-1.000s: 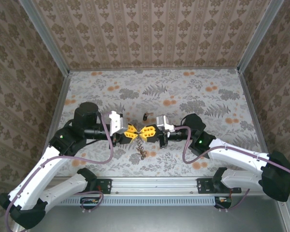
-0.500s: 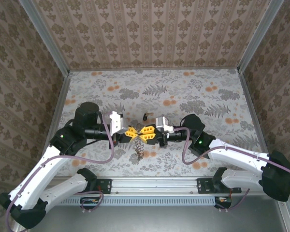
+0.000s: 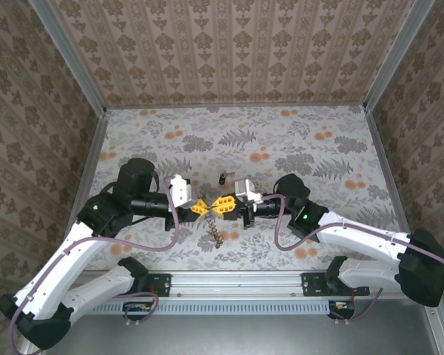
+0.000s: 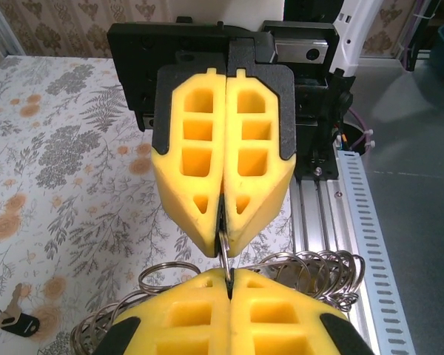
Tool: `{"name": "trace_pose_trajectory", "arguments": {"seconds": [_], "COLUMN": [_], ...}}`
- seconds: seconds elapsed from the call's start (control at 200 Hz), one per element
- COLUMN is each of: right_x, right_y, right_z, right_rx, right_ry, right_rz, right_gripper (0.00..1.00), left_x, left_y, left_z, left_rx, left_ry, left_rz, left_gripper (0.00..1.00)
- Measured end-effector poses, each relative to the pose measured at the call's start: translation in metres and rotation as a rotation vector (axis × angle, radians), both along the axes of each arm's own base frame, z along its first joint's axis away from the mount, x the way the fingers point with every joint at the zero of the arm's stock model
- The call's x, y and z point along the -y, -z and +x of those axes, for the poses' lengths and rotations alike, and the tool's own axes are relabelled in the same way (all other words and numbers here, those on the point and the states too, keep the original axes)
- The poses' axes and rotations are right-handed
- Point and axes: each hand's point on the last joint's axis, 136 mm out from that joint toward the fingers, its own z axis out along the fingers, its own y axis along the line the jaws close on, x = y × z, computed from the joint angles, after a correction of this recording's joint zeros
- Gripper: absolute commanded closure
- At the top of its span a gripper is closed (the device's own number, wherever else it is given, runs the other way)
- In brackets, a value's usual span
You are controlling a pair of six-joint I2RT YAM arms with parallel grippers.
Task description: Put the keys on the keyring
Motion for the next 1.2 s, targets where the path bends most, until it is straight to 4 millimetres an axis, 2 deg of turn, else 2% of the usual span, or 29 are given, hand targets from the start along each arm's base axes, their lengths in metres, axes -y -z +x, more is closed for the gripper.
{"name": "trace_pose_trajectory", "arguments": {"seconds": [0.045,0.12,0.26,0.325,0.44,0.58,0.61,0.65,0.705,1.06,1.2], "right_x": [-0.0005,-0.0011,-0.0042,-0.0049,-0.0051,-0.0053,-0.0054,-0.0053,-0.0053,-0.0053,-0.0054], "right_y": [0.0004,-0.0003,-0.002,-0.0015,-0.0019,-0.004,-0.0045,-0.0049,-0.0056,-0.0057,-0.0056], "right_z": [0.0005,0.0009,0.0025,0.0028,0.0013,-0.0006,-0.0006,-0.0005,-0.0005,0.0003,0.0], "right_rx": [-0.001,-0.004,-0.005,-0.009,-0.014,-0.008,-0.007,-0.006,-0.004,-0.005,-0.004], "right_ry": [0.0,-0.001,-0.003,-0.005,-0.014,-0.026,-0.026,-0.025,-0.025,-0.02,-0.022], "right_rz": [-0.001,0.0,0.0,-0.001,-0.001,0.002,0.003,0.005,0.007,0.007,0.007], "right_gripper": [1.0,0.84,0.82,0.84,1.0,1.0,1.0,1.0,1.0,1.0,1.0], "left_x": [-0.0004,-0.0009,-0.0001,-0.0001,0.0001,-0.0009,-0.0011,-0.0014,-0.0015,-0.0007,-0.0003], "left_y": [0.0001,-0.0008,-0.004,-0.0039,-0.0045,-0.0069,-0.0074,-0.0081,-0.0082,-0.0046,-0.0057], "left_z": [0.0003,0.0003,-0.0004,-0.0004,0.0,-0.0007,-0.0004,0.0001,0.001,0.003,0.0033], "left_rx": [0.001,0.007,0.015,0.015,0.019,0.029,0.033,0.037,0.041,0.053,0.056], "left_ry": [-0.003,-0.006,0.001,0.001,0.0,-0.001,-0.004,-0.009,-0.017,-0.025,-0.025], "left_rz": [0.001,-0.001,-0.014,-0.014,-0.016,-0.023,-0.025,-0.027,-0.031,-0.043,-0.048], "left_gripper": [1.0,1.0,1.0,1.0,1.0,1.0,0.96,0.83,0.79,0.79,0.83]}}
